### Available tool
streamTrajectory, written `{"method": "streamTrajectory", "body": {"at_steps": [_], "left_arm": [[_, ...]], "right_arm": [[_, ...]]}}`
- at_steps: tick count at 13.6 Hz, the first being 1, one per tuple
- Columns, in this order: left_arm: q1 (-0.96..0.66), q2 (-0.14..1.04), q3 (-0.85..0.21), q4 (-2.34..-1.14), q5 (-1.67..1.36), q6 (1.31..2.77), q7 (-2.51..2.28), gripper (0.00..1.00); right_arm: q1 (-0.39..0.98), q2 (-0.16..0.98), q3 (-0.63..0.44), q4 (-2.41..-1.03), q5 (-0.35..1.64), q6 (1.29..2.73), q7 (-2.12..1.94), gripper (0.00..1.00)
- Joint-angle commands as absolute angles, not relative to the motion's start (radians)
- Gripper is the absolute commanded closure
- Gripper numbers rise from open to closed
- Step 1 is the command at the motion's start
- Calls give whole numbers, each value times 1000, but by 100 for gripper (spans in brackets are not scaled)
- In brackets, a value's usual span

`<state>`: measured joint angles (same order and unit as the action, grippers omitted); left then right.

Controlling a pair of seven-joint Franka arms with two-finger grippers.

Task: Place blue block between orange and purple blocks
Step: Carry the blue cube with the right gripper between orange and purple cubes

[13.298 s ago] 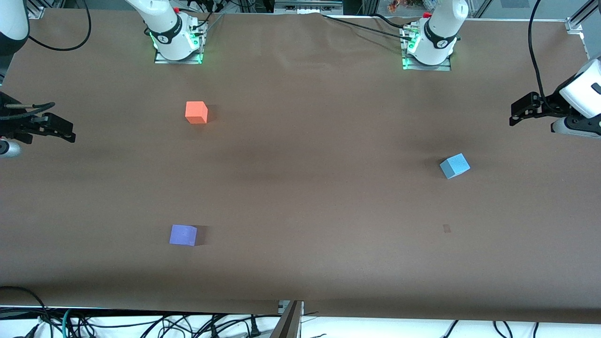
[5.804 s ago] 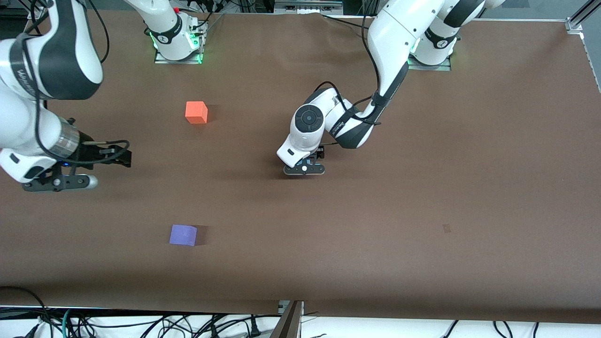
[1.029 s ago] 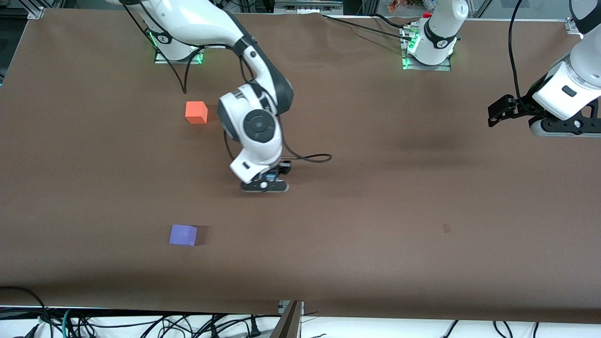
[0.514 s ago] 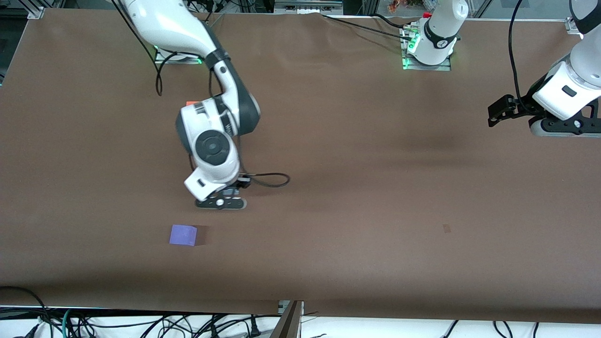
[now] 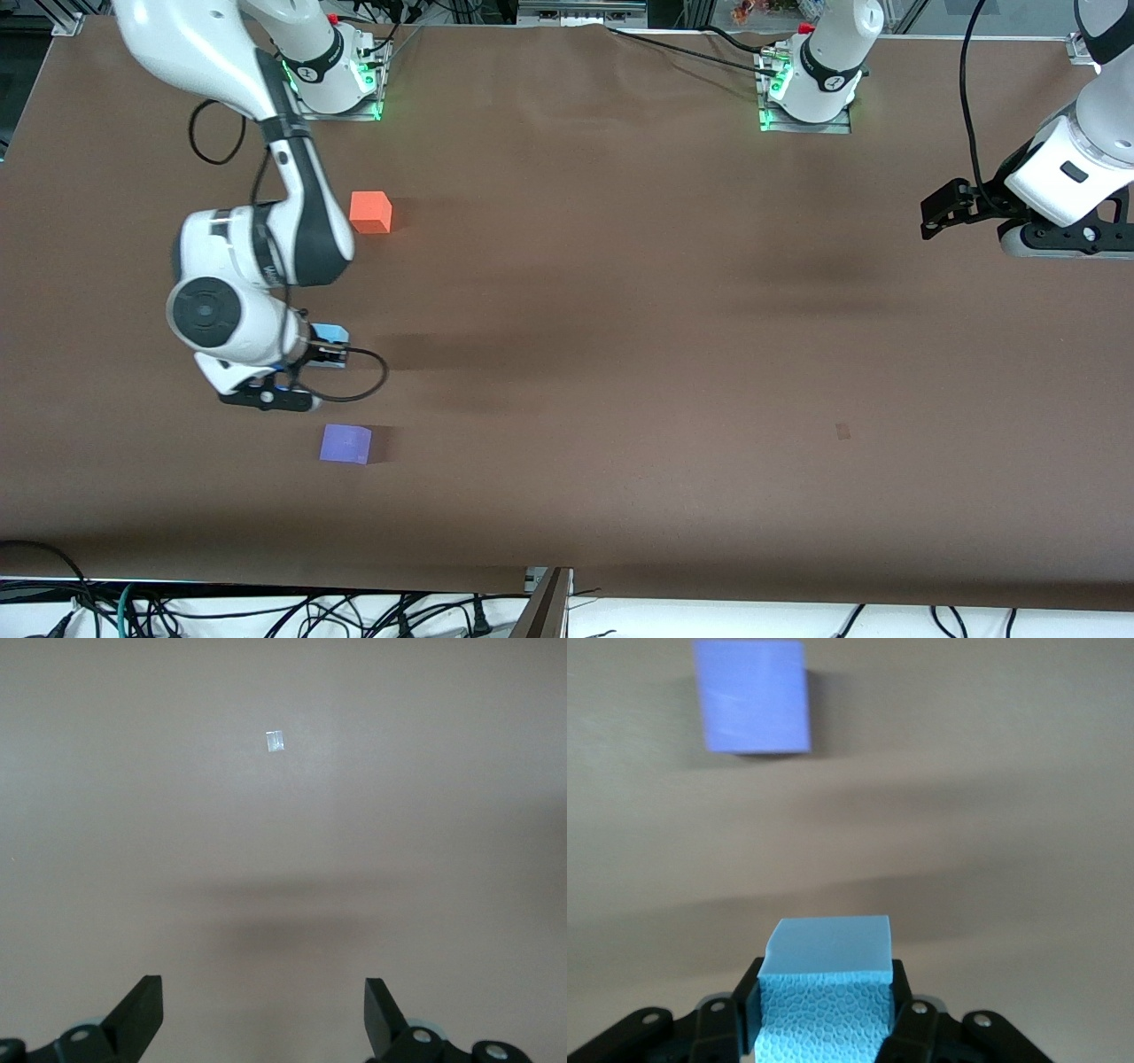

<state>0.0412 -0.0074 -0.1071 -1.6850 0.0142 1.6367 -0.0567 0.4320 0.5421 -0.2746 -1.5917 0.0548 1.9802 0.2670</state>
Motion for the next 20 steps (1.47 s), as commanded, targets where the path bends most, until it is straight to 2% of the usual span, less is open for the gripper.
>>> {"method": "streamTrajectory", "body": {"at_steps": [1,5,10,20], "left_arm": [[48,-14,-107,-1683,3,1634,-34,0],[48,-14,-107,-1683,5,1634,-34,0],[48,-14,-107,-1683,5,1634,-34,0],[48,-14,-107,-1683,5,1634,-34,0]], "right_arm": [[419,453,-224,-1764,61,2081,276,72],[374,408,-169,-1885,63,2161,301,72],[370,411,-149,-1999,71,2319,302,72],[364,452,-123,-2049,77,2454,301,72]]}}
